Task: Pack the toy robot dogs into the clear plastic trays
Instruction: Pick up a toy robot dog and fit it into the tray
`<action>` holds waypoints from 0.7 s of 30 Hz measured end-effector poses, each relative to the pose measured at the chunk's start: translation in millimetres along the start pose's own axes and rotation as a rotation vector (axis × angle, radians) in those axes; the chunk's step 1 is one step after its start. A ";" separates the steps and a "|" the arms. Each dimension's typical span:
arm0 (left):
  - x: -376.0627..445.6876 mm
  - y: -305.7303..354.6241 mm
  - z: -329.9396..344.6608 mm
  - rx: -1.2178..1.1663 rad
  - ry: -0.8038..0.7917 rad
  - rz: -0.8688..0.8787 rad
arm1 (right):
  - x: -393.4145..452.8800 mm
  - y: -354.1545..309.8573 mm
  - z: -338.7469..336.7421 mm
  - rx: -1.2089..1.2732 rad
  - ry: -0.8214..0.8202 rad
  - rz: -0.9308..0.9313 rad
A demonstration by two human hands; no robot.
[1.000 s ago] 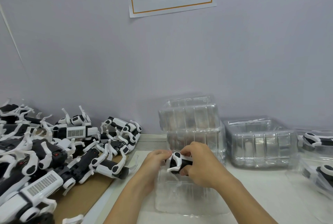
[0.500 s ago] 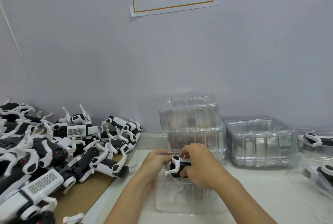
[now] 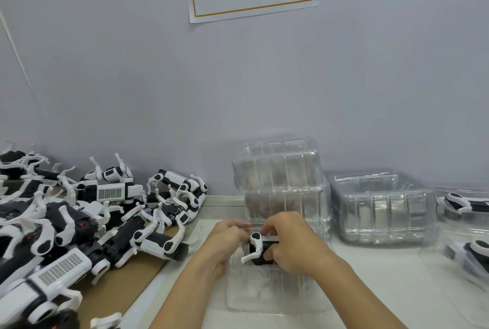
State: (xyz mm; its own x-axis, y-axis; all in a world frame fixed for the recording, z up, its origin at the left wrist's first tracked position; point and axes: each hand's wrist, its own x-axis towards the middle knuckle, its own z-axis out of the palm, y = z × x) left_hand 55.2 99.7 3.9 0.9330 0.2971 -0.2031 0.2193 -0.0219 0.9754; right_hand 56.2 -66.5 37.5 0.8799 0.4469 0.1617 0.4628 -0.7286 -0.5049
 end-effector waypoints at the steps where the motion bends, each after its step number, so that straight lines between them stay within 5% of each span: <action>1: 0.4 -0.1 0.1 -0.001 0.001 -0.002 | 0.2 0.0 0.0 -0.003 0.001 0.000; 21: -7.5 0.1 -2.8 -0.038 -0.037 0.024 | -1.1 -3.2 -14.3 0.058 0.043 -0.204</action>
State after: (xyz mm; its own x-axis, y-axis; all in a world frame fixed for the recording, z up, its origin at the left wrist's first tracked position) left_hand 47.4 100.2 5.9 0.9481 0.2612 -0.1816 0.1860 0.0077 0.9825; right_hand 55.3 -72.1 51.1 0.7727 0.5589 0.3009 0.6262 -0.5934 -0.5057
